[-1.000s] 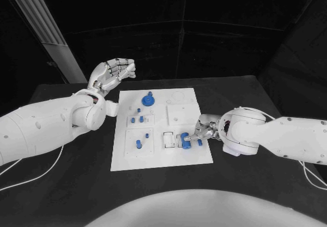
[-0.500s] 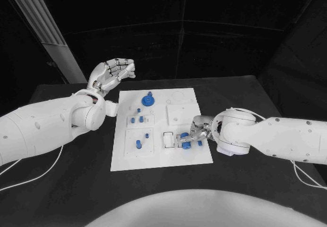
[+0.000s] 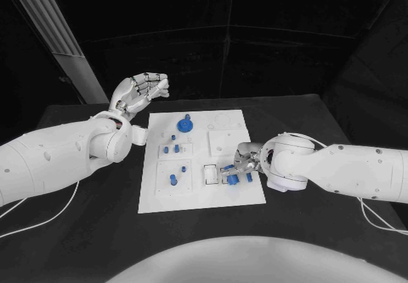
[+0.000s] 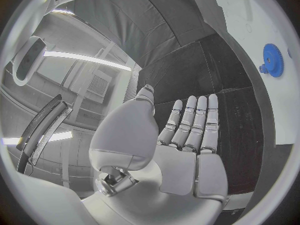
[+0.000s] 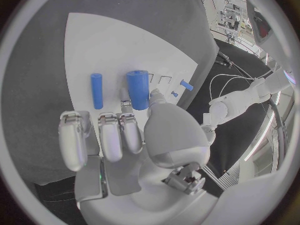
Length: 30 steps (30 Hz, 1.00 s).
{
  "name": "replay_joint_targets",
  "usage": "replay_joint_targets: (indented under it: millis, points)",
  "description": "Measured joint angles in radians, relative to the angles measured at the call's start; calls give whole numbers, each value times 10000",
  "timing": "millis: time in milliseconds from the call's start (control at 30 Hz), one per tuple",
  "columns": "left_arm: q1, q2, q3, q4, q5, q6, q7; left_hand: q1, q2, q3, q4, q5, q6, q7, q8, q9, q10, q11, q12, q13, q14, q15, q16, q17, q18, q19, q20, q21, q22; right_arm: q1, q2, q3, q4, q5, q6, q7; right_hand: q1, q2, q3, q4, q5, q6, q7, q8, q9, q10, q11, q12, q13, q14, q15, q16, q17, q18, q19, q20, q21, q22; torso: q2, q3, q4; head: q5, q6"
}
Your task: Assemble the parts on the task board
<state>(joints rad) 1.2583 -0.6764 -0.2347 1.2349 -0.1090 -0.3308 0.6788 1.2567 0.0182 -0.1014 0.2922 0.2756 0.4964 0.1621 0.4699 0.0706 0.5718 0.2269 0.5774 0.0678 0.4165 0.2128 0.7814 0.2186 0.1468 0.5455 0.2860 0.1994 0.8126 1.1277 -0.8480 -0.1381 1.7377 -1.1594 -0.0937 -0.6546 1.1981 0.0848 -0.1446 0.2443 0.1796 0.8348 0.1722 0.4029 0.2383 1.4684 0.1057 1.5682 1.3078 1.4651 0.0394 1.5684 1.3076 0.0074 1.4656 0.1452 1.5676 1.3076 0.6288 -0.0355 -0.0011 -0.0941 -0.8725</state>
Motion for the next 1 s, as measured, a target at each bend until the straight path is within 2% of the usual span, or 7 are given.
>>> replay_joint_targets:
  millis: [133, 200, 300, 400, 533, 633, 1000]
  points:
    - [0, -2, 0, 4, 0, 2, 0, 0, 0, 0, 0, 0, 0, 0, 0, 0, 0, 0, 0, 0, 0, 0, 0, 0, 1, 0, 0, 0, 0, -23, 16, 23, 14, 13, -30, 93, 835, 111, 519, -618, -70, -32, 31, -14, 0, 0, -1, 0, 0, 0, 0, 0, 0, 0, 0, 0, 0, 0, 0, 0, 6, 11, 0]
    - [0, -4, 0, 5, 0, 3, 0, 0, 0, 0, 0, 0, 0, 0, 0, 0, 0, 0, 0, 0, 0, 0, 0, 1, 1, 0, 0, 0, 1, -24, 14, 38, 42, 21, -87, 158, 1324, 206, 740, -840, 96, 83, -33, -408, 0, 0, 0, 0, 0, 0, 0, 0, -1, -1, 0, 0, 0, 0, 0, 0, 6, 20, 0]
    - [0, -10, 0, 6, 0, 4, 0, 0, 0, 0, 0, 0, 0, 0, 0, 0, 0, 0, 0, 0, 0, 0, 0, 1, 0, 0, 0, 0, 1, -42, -16, 30, 51, 33, -204, 240, 1609, 102, 742, -840, 381, 344, -101, -738, -1, -23, -129, 0, 0, 0, 0, 0, -1, 0, 0, 0, 0, 0, -2, 0, 6, 33, 0]
    - [0, -15, 0, 8, 0, 5, 0, 0, 0, 0, 0, 0, 0, 0, 0, 0, 0, 0, 0, 0, 0, 0, 0, 1, 0, 0, 0, 0, 1, -75, -71, 3, 74, 79, -424, 367, 1727, -16, 815, -767, 535, 532, -26, -868, -48, -53, -239, 0, 0, 3, -3, 0, -1, -1, 0, 0, 0, -1, -4, 0, 6, 44, 0]
    - [0, -24, 0, 10, 0, 5, 0, 0, 0, 0, 0, 0, -21, -21, 0, 0, 0, 0, 0, 1, 0, 0, 0, -5, 0, 0, 0, 0, 1, -112, -150, -21, 97, 225, -773, 547, 1790, -79, 899, -687, 610, 775, 19, -985, -782, -19, -312, 0, -1, 17, -95, 0, -1, 1, 16, -101, 0, 0, -5, 0, 6, 60, 0]
    - [0, -36, 0, 16, 0, 5, 0, 0, 0, 0, 0, 0, -36, -36, 0, 1, 1, 0, 0, 1, 0, 0, 0, -11, 0, 0, 0, 0, 1, -138, -247, -41, 123, 483, -1098, 747, 1895, 25, 954, -656, 611, 855, 79, -1112, -1018, -20, -417, 0, 0, 17, -167, 0, -1, 1, -20, -136, 0, -1, -5, 0, 4, 84, 0]
    - [0, -60, 0, 5, 0, 6, 0, 0, 0, 0, 0, 0, -36, -36, 0, 1, 1, 0, 0, 1, 0, 0, 0, -10, 0, 0, 0, 0, 2, -168, -957, -91, 541, 2325, -1945, 1660, 2087, 121, 1223, -653, 79, 1018, 245, -1361, -1029, -38, -438, 0, 1, 18, -238, 0, -1, 0, -18, -205, 0, -1, -18, -4, -3, 172, 0]
